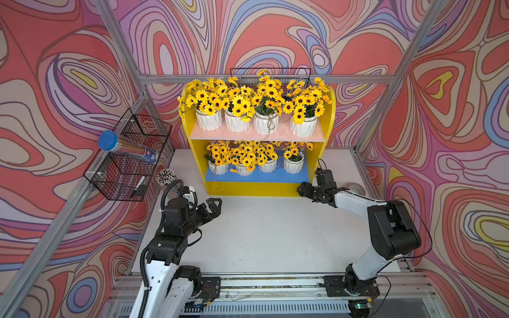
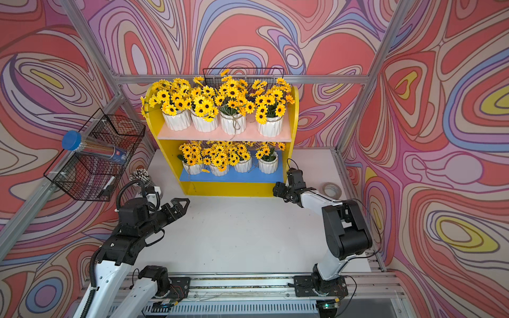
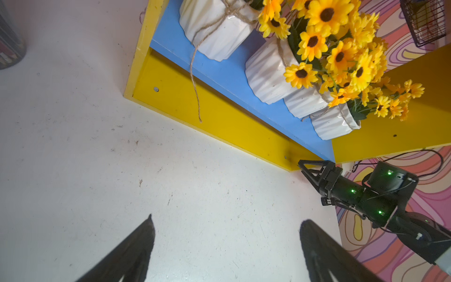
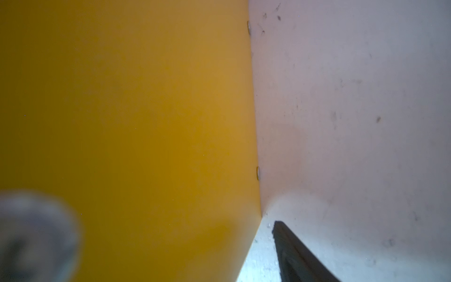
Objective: Take the sunflower pots off the shelves
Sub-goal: Adjust the shelf at the center of the board.
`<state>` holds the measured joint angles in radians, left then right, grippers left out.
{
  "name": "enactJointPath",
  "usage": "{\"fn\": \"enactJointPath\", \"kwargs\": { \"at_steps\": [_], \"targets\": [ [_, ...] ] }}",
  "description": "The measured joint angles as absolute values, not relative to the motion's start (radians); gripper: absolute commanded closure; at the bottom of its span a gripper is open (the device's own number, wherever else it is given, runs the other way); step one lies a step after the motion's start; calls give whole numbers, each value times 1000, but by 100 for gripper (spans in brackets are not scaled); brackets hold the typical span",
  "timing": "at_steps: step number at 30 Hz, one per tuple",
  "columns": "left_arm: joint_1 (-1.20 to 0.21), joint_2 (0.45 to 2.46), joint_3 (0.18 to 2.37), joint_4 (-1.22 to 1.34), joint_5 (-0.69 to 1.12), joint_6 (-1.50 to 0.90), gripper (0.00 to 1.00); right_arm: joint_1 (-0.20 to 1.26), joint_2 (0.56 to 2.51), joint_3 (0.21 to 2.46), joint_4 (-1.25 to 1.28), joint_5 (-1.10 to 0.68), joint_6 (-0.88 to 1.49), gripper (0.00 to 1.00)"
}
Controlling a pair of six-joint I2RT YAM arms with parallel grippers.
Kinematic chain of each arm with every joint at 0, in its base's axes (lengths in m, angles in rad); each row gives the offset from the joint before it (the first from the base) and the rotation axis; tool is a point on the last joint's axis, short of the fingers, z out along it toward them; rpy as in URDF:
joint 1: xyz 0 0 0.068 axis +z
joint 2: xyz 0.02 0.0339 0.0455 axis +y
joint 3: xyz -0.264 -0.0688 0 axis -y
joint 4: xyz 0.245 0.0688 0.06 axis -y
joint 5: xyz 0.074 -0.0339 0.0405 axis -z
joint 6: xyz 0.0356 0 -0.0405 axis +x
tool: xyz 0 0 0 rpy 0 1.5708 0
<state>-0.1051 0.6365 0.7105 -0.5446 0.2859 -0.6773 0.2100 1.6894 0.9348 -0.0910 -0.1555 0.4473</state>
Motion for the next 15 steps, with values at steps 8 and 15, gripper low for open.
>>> {"fn": "enactJointPath", "kwargs": {
  "at_steps": [8, 15],
  "targets": [
    [-105, 783, 738, -498, 195, -678, 8, 182, 1769, 996, -123, -217, 419, 23],
    [-105, 987, 712, -316, 118, -710, 19, 168, 1782, 1017, -158, -281, 410, 23]
  ]
}}
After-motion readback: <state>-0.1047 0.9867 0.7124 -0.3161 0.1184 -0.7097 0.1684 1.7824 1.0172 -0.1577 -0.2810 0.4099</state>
